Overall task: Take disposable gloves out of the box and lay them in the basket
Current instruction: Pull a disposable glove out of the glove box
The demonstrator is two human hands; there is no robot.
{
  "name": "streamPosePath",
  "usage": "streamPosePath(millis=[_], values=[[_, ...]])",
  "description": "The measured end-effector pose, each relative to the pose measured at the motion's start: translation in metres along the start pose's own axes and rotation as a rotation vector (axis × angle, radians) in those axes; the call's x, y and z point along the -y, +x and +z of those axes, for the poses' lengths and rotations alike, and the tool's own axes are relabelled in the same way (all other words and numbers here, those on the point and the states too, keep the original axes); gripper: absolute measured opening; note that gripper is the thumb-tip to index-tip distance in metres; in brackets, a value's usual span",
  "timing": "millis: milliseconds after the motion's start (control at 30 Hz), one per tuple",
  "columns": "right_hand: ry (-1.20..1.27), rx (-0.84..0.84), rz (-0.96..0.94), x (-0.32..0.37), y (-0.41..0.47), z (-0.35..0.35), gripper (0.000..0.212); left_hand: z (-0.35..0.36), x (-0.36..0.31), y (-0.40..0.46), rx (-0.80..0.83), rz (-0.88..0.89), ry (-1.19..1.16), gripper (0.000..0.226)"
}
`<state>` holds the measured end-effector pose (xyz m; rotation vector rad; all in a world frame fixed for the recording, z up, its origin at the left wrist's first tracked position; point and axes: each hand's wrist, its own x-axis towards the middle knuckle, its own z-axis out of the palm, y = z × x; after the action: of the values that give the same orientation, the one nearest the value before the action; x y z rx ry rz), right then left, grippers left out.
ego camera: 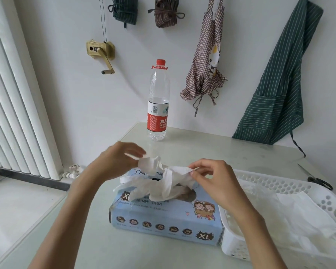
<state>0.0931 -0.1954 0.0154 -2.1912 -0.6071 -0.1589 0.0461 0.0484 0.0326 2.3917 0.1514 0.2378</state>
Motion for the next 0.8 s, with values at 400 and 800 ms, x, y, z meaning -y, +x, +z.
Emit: streamPosePath(millis=[400,800], values=[[-0.005,-0.115,-0.126,0.014,-0.003,0.016,0.018,0.020,-0.041,-0.012,0.000,0.263,0.171,0.011],[0.152,-0.196,-0.108,0.017,-0.001,-0.002,0.003,-0.012,-0.019,-0.011,-0.257,0.228,-0.009,0.003]])
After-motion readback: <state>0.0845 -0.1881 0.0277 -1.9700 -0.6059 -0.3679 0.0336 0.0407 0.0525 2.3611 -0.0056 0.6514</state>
